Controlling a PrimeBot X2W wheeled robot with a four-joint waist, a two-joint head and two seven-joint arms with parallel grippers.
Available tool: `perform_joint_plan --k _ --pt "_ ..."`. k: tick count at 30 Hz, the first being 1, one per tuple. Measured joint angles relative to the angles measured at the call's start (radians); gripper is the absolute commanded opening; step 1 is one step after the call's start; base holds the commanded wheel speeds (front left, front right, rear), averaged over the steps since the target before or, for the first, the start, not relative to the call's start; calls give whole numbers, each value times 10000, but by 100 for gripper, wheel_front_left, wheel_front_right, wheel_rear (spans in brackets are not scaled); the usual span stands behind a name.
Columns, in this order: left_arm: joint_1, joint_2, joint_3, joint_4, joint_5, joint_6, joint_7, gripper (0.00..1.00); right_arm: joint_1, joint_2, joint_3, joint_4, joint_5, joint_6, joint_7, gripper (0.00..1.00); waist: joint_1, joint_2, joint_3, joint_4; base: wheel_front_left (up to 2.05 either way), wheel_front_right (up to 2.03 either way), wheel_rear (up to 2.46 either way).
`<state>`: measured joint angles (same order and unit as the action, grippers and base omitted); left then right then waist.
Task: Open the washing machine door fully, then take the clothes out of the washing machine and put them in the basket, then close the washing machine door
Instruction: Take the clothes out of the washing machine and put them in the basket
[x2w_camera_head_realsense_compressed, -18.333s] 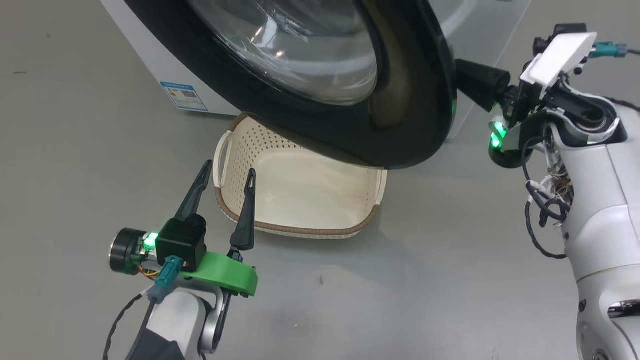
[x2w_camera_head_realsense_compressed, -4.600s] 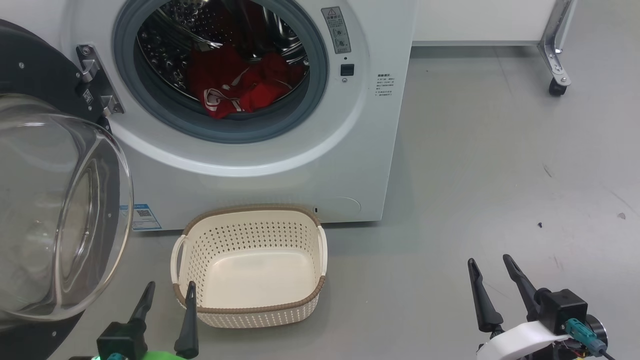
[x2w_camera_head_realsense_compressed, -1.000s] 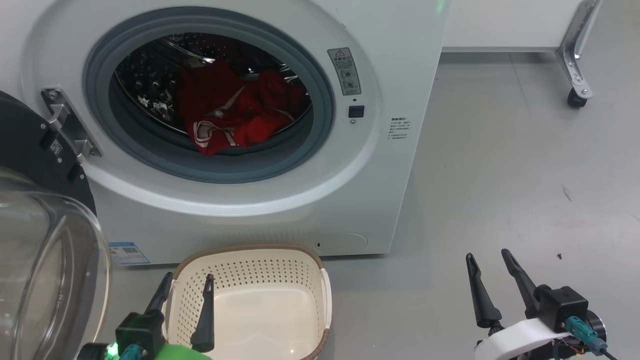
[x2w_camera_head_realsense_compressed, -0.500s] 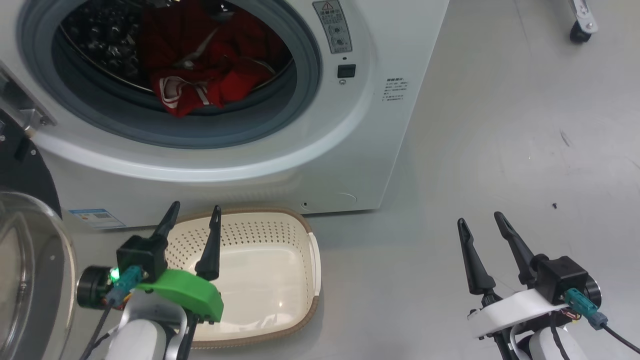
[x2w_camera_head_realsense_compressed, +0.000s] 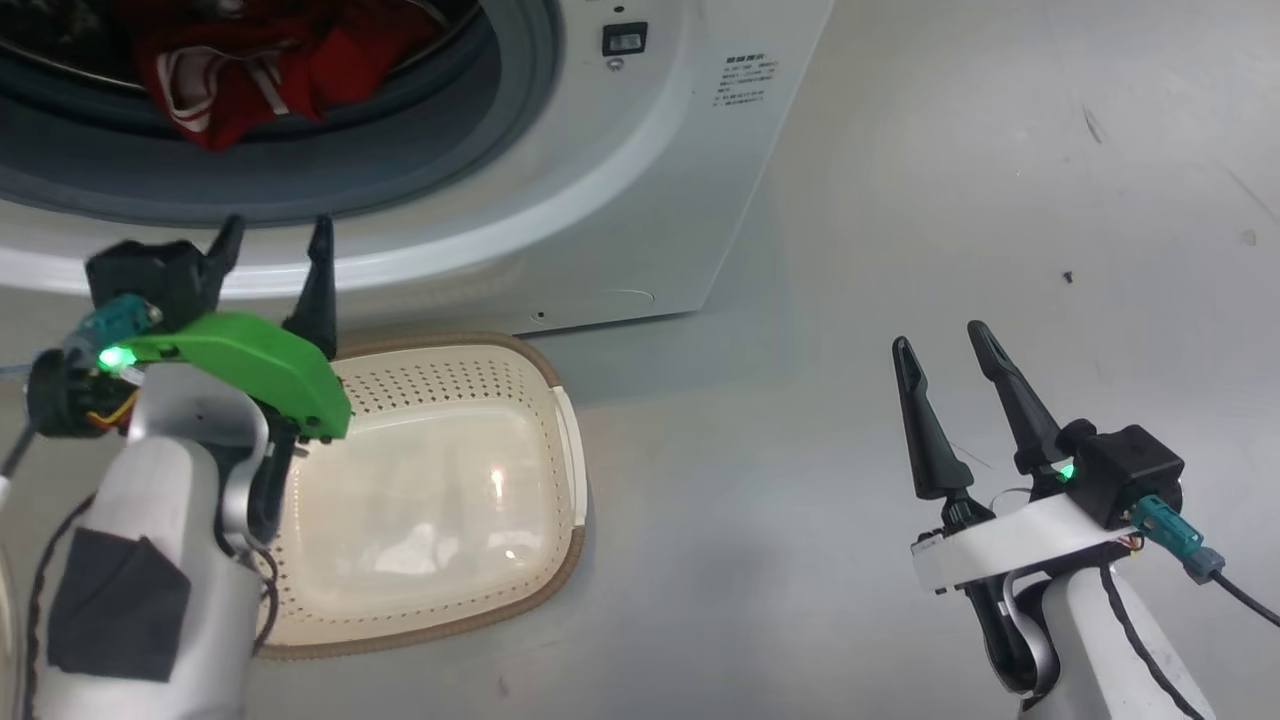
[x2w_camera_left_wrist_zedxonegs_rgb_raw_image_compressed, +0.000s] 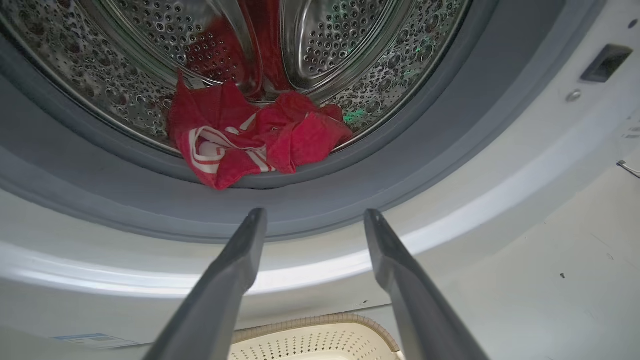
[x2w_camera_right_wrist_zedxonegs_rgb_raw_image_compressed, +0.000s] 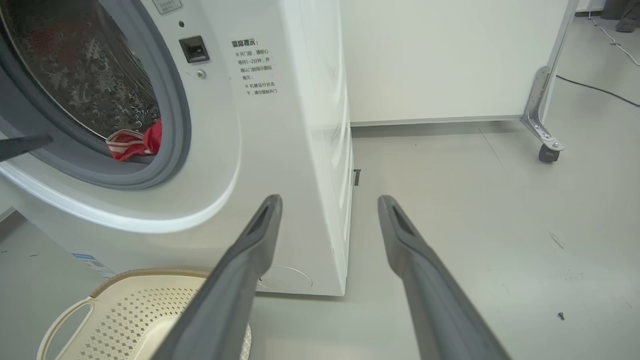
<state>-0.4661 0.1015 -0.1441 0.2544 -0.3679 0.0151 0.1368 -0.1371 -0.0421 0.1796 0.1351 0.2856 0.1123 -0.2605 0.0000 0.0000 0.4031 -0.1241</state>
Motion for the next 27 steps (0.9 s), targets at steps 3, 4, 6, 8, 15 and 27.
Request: perform_joint_plan --k 3,4,6,8,15,27 --pt "-682 282 194 286 -121 -42 328 100 -273 0 113 -6 274 4 -2 100 0 0 350 -282 0 0 0" --pt "-876 370 240 362 -144 -79 456 100 -341 0 142 -4 341 8 -2 100 0 0 450 -390 0 0 0" --pt "-1261 525 351 554 -190 -123 648 100 -447 -4 215 2 420 8 -2 100 0 0 642 -614 0 0 0" --pt "-1643 654 485 686 -255 -128 834 100 -519 -4 290 25 602 8 -2 100 0 0 825 -836 0 0 0" --pt "-2930 1233 961 1118 -359 -130 1283 100 -860 0 594 90 1078 10 0 100 0 0 1385 -1588 0 0 0" --pt "-4628 1699 1321 1676 -353 -82 1498 100 -1348 2 888 107 1643 12 0 100 0 0 2266 -2535 0 0 0"
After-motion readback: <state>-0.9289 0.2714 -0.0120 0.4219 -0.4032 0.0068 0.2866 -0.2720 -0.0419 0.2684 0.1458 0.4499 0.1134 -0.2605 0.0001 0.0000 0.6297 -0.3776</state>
